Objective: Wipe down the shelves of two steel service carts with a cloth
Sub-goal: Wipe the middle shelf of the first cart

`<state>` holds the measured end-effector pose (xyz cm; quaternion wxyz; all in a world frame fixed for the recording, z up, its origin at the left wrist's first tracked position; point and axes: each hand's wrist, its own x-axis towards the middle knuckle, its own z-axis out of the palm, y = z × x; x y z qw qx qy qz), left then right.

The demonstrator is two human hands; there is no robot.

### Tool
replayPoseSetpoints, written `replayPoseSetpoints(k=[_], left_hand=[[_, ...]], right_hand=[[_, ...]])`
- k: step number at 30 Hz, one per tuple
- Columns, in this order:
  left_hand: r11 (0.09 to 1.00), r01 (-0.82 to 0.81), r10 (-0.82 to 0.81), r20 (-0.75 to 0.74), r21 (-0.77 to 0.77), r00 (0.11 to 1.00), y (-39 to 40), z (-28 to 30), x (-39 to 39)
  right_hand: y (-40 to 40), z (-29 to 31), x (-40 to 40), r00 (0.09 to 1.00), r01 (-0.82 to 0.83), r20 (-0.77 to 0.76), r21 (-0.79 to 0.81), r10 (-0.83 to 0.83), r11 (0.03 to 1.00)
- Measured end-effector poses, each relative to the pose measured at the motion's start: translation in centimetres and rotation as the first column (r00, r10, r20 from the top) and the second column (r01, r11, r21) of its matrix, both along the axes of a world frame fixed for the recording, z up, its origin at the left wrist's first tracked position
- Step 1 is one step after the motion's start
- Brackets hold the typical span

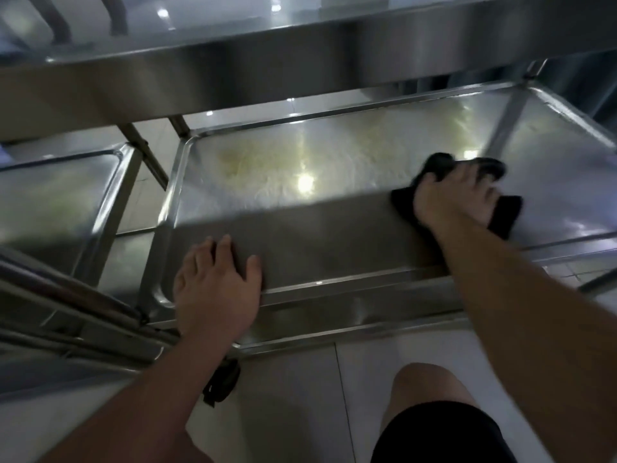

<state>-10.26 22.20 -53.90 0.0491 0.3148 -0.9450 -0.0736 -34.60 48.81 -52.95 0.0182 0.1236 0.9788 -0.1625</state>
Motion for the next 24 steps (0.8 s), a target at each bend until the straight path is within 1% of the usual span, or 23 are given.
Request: replayPoseSetpoints(k=[2,3,4,5,6,7,8,9,10,11,12,13,15,16,17,18,19,20,21,22,23,24], left_hand=[[1.000,0.003,-0.003,-0.002,0.004,1.000,0.0,0.0,0.0],[1.000,0.004,-0.004,-0.010,0.005,1.000,0.0,0.0,0.1],[1.000,0.005,-0.005,-0.023,0.006,1.000,0.0,0.0,0.2],[1.000,0.004,-0.004,-0.037,0.011,0.999,-0.1,0.0,0.2],[1.000,0.002,-0.001,-0.053,0.021,0.999,-0.2,0.0,0.2],[0.999,-0.001,0.004,-0.069,0.038,0.998,-0.2,0.0,0.3],[0.999,-0.001,0.005,-0.083,0.054,0.997,-0.3,0.0,0.3],[0.998,0.006,0.000,-0.092,0.063,0.996,-0.3,0.0,0.3],[0.998,0.013,-0.007,-0.098,0.063,0.995,-0.3,-0.1,0.3],[0.998,0.018,-0.012,-0.102,0.061,0.995,-0.3,-0.1,0.4],[0.998,0.020,-0.013,-0.104,0.060,0.994,-0.3,-0.2,0.5],[0.998,0.018,-0.012,-0.103,0.060,0.995,-0.3,-0.2,0.5],[0.998,0.017,-0.011,-0.092,0.064,0.996,-0.3,-0.3,0.5],[0.998,0.014,-0.009,-0.080,0.068,0.997,-0.3,-0.3,0.5],[0.997,0.010,-0.005,-0.064,0.076,0.998,-0.4,-0.3,0.4],[0.996,0.007,-0.003,-0.051,0.085,0.999,-0.5,-0.3,0.2],[0.996,0.006,-0.002,-0.045,0.093,0.999,-0.6,-0.3,0.1],[0.995,0.006,-0.002,-0.047,0.098,0.999,-0.6,-0.3,0.1],[0.995,0.008,-0.002,-0.057,0.099,0.998,-0.7,-0.3,0.1],[0.995,0.008,-0.001,-0.073,0.100,0.997,-0.8,-0.4,0.1],[0.995,0.005,0.004,-0.087,0.102,0.996,-0.8,-0.3,0.1],[0.994,0.001,0.009,-0.097,0.107,0.995,-0.9,-0.3,0.2]], right_hand=[[-6.7,0.0,3.8,0.987,-0.157,-0.035,0.001,0.157,0.988],[-10.1,0.1,5.9,0.962,-0.267,-0.057,-0.013,0.265,0.964],[-13.1,0.0,7.8,0.912,-0.404,-0.084,-0.023,0.401,0.914],[-15.5,-0.1,9.5,0.826,-0.559,-0.099,-0.018,0.555,0.829],[-17.2,-0.2,10.5,0.715,-0.697,-0.083,-0.009,0.694,0.717],[-17.7,0.0,10.8,0.608,-0.794,-0.052,-0.006,0.793,0.608],[-17.2,0.2,10.3,0.525,-0.851,-0.029,-0.003,0.850,0.525],[-15.9,0.3,9.4,0.477,-0.879,-0.027,0.008,0.879,0.477],[-14.1,0.3,8.5,0.465,-0.884,-0.030,0.023,0.885,0.466],[-11.9,0.3,7.6,0.494,-0.868,-0.043,0.033,0.869,0.495],[-9.5,0.2,6.4,0.564,-0.823,-0.067,0.033,0.823,0.567],[-6.9,0.0,5.4,0.662,-0.744,-0.097,0.028,0.743,0.667],[-2.3,-0.2,3.8,0.865,-0.491,-0.118,-0.003,0.487,0.871],[-1.0,-0.3,3.4,0.935,-0.346,-0.078,-0.004,0.345,0.938],[-0.8,-0.4,3.5,0.974,-0.225,-0.025,0.008,0.225,0.974],[-1.6,-0.4,3.8,0.991,-0.136,0.006,0.016,0.136,0.991],[-3.3,-0.4,4.6,0.996,-0.085,0.009,0.018,0.085,0.996],[-5.6,-0.3,5.7,0.996,-0.085,-0.004,0.009,0.085,0.996],[-8.2,-0.1,7.0,0.989,-0.145,-0.029,-0.017,0.144,0.989],[-10.7,0.0,8.3,0.965,-0.259,-0.055,-0.047,0.257,0.965],[-13.0,-0.1,9.6,0.909,-0.416,-0.075,-0.059,0.411,0.908],[-14.7,-0.2,10.8,0.811,-0.584,-0.073,-0.041,0.581,0.811]])
